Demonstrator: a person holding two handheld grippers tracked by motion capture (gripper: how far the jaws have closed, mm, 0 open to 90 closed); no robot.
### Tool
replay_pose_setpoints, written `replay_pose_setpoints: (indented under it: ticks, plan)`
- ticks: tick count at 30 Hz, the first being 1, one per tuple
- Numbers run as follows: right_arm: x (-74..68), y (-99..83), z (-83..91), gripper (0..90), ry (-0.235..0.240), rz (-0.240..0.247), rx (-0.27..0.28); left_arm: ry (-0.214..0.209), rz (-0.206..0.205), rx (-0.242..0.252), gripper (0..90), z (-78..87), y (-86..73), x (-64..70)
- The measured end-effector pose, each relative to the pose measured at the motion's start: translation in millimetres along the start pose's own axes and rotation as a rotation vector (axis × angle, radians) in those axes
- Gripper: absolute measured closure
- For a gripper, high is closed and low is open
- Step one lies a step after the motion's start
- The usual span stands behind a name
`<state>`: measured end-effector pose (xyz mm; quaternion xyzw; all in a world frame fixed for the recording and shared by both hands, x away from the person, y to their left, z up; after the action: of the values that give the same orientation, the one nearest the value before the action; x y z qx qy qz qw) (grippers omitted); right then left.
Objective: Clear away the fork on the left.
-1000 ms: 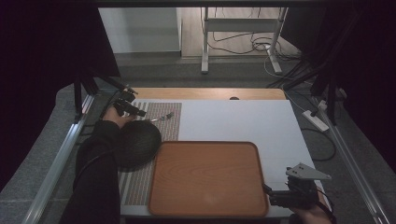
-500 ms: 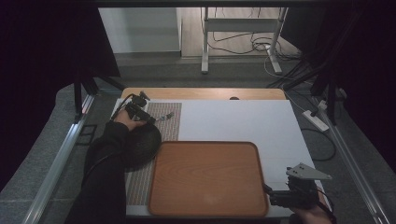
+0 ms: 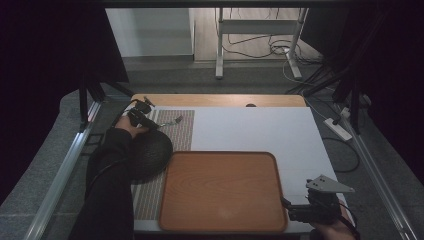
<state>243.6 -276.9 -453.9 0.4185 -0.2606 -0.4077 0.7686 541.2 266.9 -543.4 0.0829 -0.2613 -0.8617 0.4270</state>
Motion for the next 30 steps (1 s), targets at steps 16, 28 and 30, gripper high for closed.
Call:
replay_pose_setpoints:
  ticks: [16, 28, 30]
  plan:
    - [0.4, 0.0, 0.0, 1.3, -0.003, -0.003, -0.002, 0.1, -0.091, -0.007, 78.1, 12.9, -12.0, -11.8]
    - [0.5, 0.0, -0.1, 1.3, -0.007, -0.005, -0.003, 0.184, -0.06, 0.027, 78.1, 38.9, -14.7, -21.6]
    - [0.4, 0.0, -0.1, 1.3, -0.006, -0.005, -0.002, 0.18, -0.061, 0.031, 78.1, 43.8, -13.9, -21.0]
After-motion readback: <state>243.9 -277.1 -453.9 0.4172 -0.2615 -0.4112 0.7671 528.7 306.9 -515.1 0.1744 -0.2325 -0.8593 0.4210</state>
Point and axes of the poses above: each handheld gripper's, and its own axes: z roughly backward along the jaws, y roughly out of its top, x roughly to its right, the point moved 3 cm from there along -z, roughly forward along the jaws, and after that the axes turned 9 degrees about x, right-handed, at the moved point
